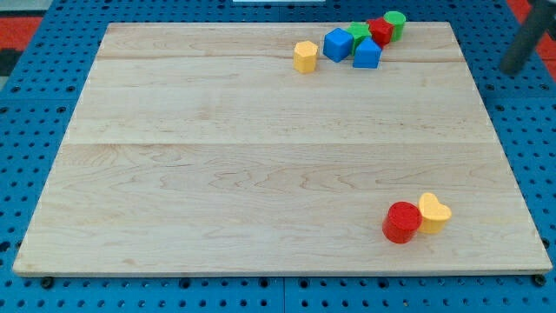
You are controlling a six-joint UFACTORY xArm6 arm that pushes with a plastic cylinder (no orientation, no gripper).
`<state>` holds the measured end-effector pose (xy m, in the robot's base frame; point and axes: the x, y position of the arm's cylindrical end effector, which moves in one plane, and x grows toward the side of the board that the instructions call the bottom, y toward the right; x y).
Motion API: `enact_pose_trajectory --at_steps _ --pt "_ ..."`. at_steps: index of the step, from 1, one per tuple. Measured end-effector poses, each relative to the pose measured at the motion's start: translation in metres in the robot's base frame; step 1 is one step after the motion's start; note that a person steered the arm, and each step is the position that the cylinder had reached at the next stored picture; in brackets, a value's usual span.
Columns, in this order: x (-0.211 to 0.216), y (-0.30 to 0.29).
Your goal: Place the red star below green circle
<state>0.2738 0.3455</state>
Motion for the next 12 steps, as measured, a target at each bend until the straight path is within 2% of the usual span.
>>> enact_pose_trajectory --at_steps 1,3,4,5,6,7,8,10,11,12 --pt "-0.081 -0.026" --pt "-0.083 -0.042" --pt "-0.079 -0.129" --pt "-0.080 -0.185" --pt "-0.081 -0.220" --pt "-0.081 -0.210" --pt "-0.052 -0.209" --pt "0.044 -0.266" --pt "0.049 -0.287" --pt "0.070 -0.222"
